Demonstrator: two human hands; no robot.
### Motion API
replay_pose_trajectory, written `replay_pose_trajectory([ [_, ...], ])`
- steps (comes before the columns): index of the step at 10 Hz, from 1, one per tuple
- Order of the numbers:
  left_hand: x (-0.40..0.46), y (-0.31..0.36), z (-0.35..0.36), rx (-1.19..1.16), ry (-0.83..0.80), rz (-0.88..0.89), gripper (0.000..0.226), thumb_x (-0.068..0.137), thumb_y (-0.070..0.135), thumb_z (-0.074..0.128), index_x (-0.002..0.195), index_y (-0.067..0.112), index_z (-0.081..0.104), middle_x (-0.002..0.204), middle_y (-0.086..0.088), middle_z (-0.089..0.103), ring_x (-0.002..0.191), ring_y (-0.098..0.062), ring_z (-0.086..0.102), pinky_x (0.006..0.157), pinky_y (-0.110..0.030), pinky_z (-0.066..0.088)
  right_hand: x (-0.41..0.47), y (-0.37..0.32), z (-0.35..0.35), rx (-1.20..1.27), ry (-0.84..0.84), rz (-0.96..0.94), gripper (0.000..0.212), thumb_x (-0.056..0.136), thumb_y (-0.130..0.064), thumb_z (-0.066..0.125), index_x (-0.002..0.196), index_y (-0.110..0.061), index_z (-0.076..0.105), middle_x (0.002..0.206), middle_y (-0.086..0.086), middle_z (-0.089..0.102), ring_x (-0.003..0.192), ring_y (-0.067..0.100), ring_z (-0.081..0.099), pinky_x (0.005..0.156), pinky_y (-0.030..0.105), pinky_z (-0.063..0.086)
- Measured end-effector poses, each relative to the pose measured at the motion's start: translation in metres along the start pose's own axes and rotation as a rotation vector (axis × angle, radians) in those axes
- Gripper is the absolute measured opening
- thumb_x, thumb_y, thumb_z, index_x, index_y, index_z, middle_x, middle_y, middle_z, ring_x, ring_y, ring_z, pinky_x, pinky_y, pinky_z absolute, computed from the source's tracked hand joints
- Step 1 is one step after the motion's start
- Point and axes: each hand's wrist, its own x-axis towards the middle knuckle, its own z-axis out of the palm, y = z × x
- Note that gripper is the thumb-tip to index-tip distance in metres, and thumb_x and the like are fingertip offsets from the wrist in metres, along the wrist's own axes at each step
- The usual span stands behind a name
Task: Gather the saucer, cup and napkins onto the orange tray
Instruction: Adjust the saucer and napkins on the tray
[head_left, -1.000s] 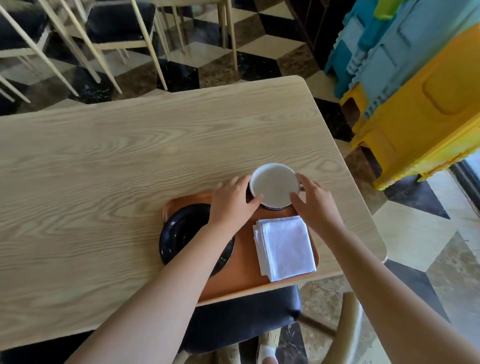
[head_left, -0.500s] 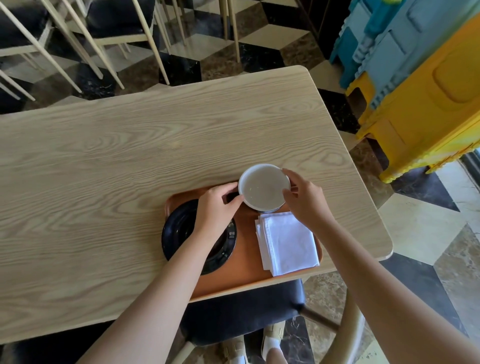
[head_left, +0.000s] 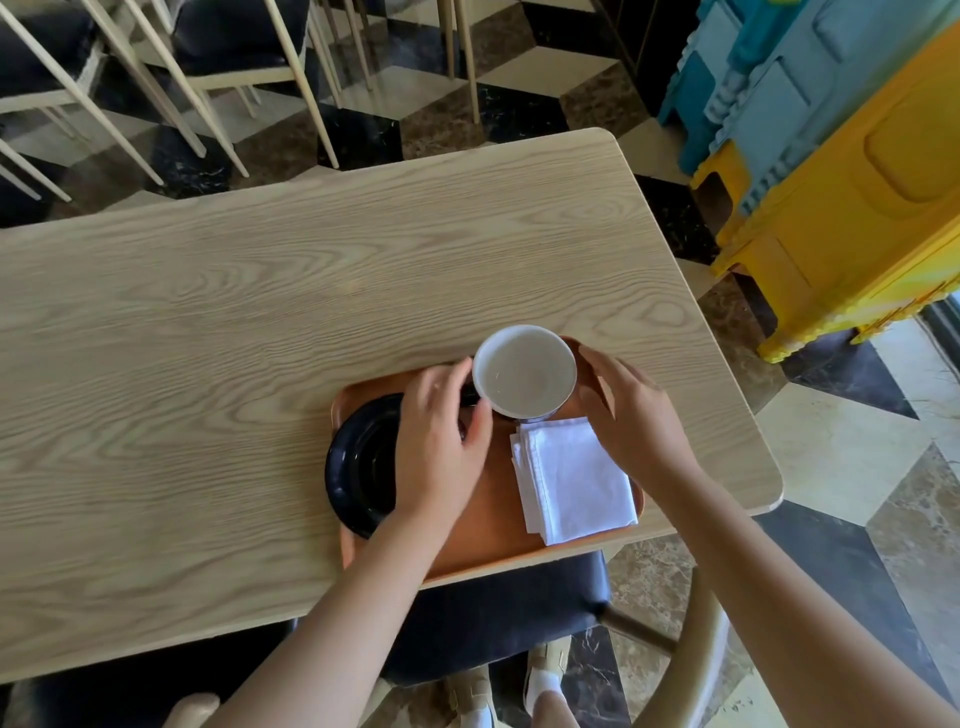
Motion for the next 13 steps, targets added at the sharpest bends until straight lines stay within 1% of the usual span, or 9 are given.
replay_pose_trajectory([
  [1,-0.034,0.015,0.015,0.056,-0.157,0.319,0.032,0.088,0.018,0.046,0.115,0.004,0.058,0.109,-0.015,0.062,0.101,-0.027,0.055,0.086,-0.039,0.047,-0.036,0.021,-0.006,-0.259,0.049,-0.225,0.038,0.088,-0.022,0.041,0.121,-0.009,0.054,0.126,0.012,0.059,0.118,0.028,0.052,0.093,0.042,0.047],
  [2,-0.066,0.022,0.045,0.293,-0.387,0.456,0.047,0.089,0.026,0.038,0.130,0.006,0.047,0.136,-0.017,0.050,0.127,-0.032,0.045,0.103,-0.045,0.040,-0.062,0.046,0.001,-0.502,-0.185,-0.292,0.047,0.094,-0.035,0.025,0.134,-0.015,0.038,0.146,0.010,0.036,0.137,0.022,0.024,0.109,0.042,0.021],
  [3,-0.079,0.022,0.061,0.450,-0.506,0.359,0.054,0.088,0.034,0.031,0.135,0.009,0.043,0.146,-0.016,0.039,0.136,-0.028,0.032,0.107,-0.043,0.030,-0.075,0.059,0.011,-0.609,-0.300,-0.250,0.058,0.094,-0.045,0.002,0.139,-0.019,0.026,0.151,0.005,0.023,0.141,0.014,-0.001,0.111,0.036,0.002],
  [5,-0.078,0.012,0.062,0.497,-0.594,0.334,0.057,0.088,0.037,0.027,0.137,0.010,0.040,0.146,-0.016,0.038,0.136,-0.028,0.031,0.108,-0.042,0.029,-0.081,0.057,0.021,-0.618,-0.295,-0.195,0.059,0.094,-0.042,0.002,0.138,-0.015,0.030,0.149,0.005,0.025,0.139,0.007,-0.014,0.111,0.034,-0.002],
  [7,-0.084,0.002,0.052,0.496,-0.564,0.303,0.054,0.089,0.036,0.033,0.135,0.010,0.043,0.145,-0.016,0.039,0.136,-0.027,0.032,0.107,-0.042,0.031,-0.081,0.044,0.031,-0.617,-0.294,-0.225,0.050,0.094,-0.038,0.020,0.135,-0.013,0.033,0.145,0.009,0.038,0.136,0.017,0.017,0.110,0.034,0.001],
  [10,-0.087,-0.010,0.043,0.492,-0.541,0.323,0.055,0.090,0.037,0.044,0.139,0.012,0.037,0.149,-0.015,0.033,0.138,-0.027,0.026,0.109,-0.040,0.029,-0.085,0.040,0.044,-0.600,-0.273,-0.248,0.057,0.095,-0.041,0.001,0.139,-0.013,0.023,0.148,0.007,0.024,0.141,0.014,-0.006,0.112,0.034,0.000],
  [11,-0.087,-0.009,0.042,0.481,-0.549,0.333,0.056,0.090,0.037,0.042,0.139,0.012,0.036,0.149,-0.015,0.033,0.138,-0.027,0.026,0.109,-0.040,0.029,-0.085,0.037,0.043,-0.607,-0.281,-0.226,0.057,0.095,-0.041,0.000,0.139,-0.014,0.022,0.148,0.008,0.029,0.140,0.020,0.012,0.112,0.035,0.001],
  [12,-0.085,-0.008,0.041,0.490,-0.552,0.342,0.056,0.087,0.037,0.050,0.136,0.010,0.042,0.146,-0.016,0.038,0.136,-0.028,0.032,0.107,-0.042,0.034,-0.085,0.035,0.041,-0.625,-0.282,-0.233,0.055,0.095,-0.042,0.004,0.136,-0.015,0.030,0.145,0.008,0.037,0.134,0.024,0.030,0.114,0.040,0.018],
  [13,-0.079,0.000,0.034,0.483,-0.552,0.330,0.055,0.080,0.039,0.061,0.127,0.010,0.053,0.137,-0.017,0.050,0.127,-0.029,0.046,0.098,-0.042,0.045,-0.076,0.026,0.030,-0.630,-0.317,-0.216,0.049,0.087,-0.042,0.029,0.123,-0.019,0.052,0.133,0.006,0.054,0.123,0.023,0.049,0.095,0.045,0.044],
])
